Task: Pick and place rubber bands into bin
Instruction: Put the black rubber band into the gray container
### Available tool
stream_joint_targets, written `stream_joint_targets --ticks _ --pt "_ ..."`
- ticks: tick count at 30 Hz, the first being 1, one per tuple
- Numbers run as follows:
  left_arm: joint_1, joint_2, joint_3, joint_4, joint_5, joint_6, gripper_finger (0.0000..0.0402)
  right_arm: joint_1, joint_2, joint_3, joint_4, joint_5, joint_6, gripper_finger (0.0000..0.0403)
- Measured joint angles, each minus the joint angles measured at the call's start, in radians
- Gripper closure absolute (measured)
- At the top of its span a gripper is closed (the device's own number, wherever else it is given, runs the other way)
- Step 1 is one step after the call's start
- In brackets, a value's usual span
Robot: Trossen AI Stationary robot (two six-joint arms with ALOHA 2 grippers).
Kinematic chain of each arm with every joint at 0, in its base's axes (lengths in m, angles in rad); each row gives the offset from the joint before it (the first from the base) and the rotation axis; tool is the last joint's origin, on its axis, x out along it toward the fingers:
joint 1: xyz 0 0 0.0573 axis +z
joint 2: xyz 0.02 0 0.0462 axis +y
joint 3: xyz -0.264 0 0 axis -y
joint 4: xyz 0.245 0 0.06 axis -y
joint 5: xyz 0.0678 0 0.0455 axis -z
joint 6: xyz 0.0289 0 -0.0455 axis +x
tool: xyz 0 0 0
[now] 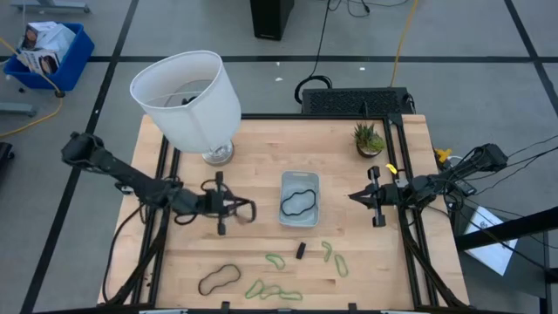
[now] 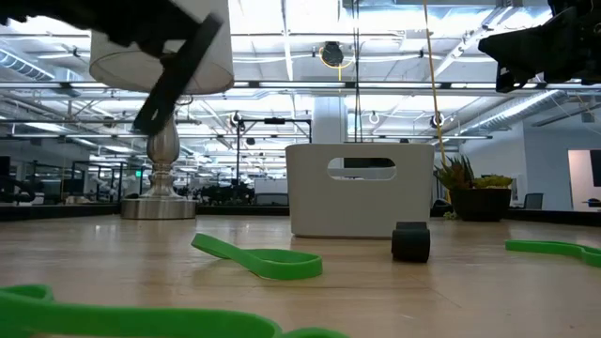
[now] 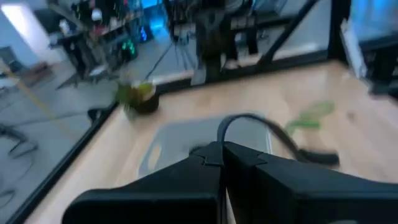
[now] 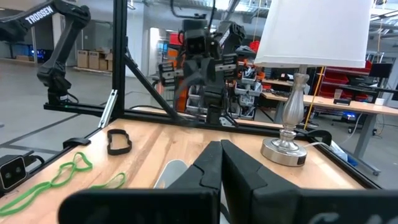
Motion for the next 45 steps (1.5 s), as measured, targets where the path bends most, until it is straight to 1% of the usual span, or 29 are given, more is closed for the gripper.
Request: stream_joint_targets --ticks 5,8,12,17,21,23,28,31,35,40,45 --pt "0.125 0.101 0.096 0.014 0.136 0.057 0.0400 0.000 0.001 0.000 0.005 0.002 -0.004 0.0403" --pt "0.177 0.184 0.174 0.016 0.220 0.081 0.0400 0.000 0.001 0.000 0.005 0.001 -0.004 0.0403" --pt "0.237 0.306 0.271 0.016 0.278 0.119 0.0400 0.000 0.001 0.000 0.005 0.001 -0.004 0.0403" --pt "0.299 0.467 0.385 0.019 0.363 0.123 0.0400 0.000 0.001 0.000 0.004 0.000 -0.004 0.0403" --pt "0.328 0.586 0.463 0.018 0.407 0.129 0.0400 0.000 0.001 0.000 0.004 0.000 -0.004 0.0403" --pt "0.341 0.635 0.489 0.014 0.413 0.129 0.0399 0.000 0.001 0.000 0.004 0.000 -0.004 0.0403" --pt "0.350 0.710 0.515 -0.022 0.410 0.129 0.0397 0.000 0.001 0.000 0.004 0.000 -0.004 0.0403" --pt "0.347 0.719 0.518 -0.026 0.409 0.121 0.0372 0.000 0.001 0.000 0.003 0.000 -0.004 0.0403" --pt "0.348 0.718 0.518 -0.031 0.410 0.087 0.0319 0.000 0.001 0.000 -0.002 -0.001 -0.004 0.0403" --pt "0.348 0.718 0.518 -0.031 0.410 0.082 0.0252 0.000 0.001 0.000 -0.003 -0.001 -0.004 0.0403" --pt "0.342 0.709 0.518 -0.038 0.409 0.098 0.0200 0.000 0.001 0.000 -0.003 -0.001 -0.004 0.0403"
